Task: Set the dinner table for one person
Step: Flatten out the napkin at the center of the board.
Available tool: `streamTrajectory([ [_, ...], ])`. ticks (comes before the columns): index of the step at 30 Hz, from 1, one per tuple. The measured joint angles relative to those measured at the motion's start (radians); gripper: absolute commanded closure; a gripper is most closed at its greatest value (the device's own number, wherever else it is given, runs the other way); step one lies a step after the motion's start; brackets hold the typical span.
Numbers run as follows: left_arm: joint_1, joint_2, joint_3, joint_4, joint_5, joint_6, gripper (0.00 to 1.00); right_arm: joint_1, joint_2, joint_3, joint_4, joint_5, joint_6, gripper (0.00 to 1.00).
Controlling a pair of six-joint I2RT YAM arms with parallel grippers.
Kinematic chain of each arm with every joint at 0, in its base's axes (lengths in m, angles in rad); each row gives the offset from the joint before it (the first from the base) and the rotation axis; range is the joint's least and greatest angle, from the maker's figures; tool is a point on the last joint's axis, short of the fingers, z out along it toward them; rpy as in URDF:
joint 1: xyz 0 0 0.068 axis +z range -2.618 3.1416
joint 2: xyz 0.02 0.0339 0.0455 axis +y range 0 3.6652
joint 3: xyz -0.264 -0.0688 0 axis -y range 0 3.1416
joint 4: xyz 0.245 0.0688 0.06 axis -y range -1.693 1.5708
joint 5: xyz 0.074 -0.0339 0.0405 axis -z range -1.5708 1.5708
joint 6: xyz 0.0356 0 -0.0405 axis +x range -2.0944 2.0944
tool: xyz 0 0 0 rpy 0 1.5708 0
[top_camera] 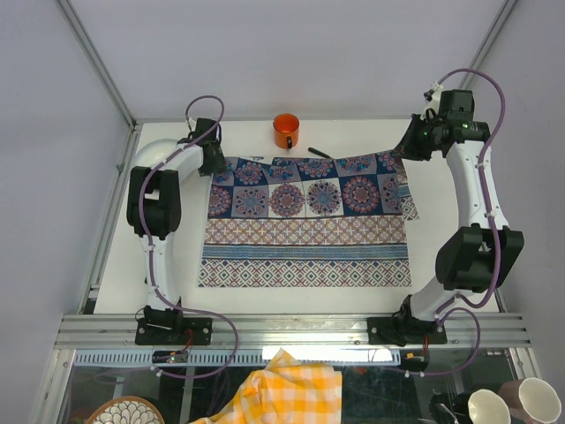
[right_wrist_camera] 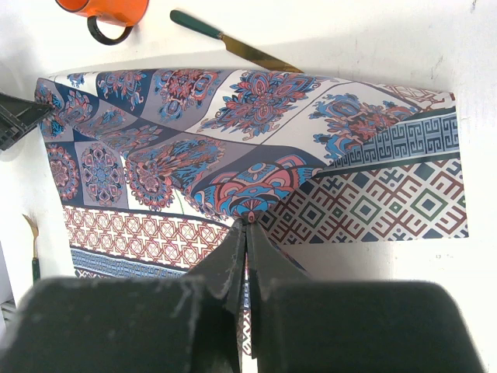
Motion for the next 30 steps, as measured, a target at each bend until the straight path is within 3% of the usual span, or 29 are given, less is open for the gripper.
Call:
streamTrajectory([
  [4, 0.005, 0.0, 0.0, 0.0, 0.021, -0.003, 0.75, 0.0, 0.0, 0.0, -0.004, 0.0, 0.0, 1.0],
  [12, 0.003, 0.0, 0.034, -0.062, 0.063, -0.022, 0.73, -0.002, 0.0, 0.0, -0.006, 0.0, 0.0, 1.0],
  [13, 0.003, 0.0, 0.043, -0.077, 0.068, -0.027, 0.76, -0.002, 0.0, 0.0, -0.006, 0.0, 0.0, 1.0],
  [16, 0.003, -0.002, 0.055, -0.109, 0.071, -0.039, 1.0, -0.002, 0.0, 0.0, -0.007, 0.0, 0.0, 1.0],
  [30, 0.003, -0.011, 0.058, -0.172, 0.079, -0.054, 1.0, -0.005, 0.0, 0.0, -0.006, 0.0, 0.0, 1.0],
])
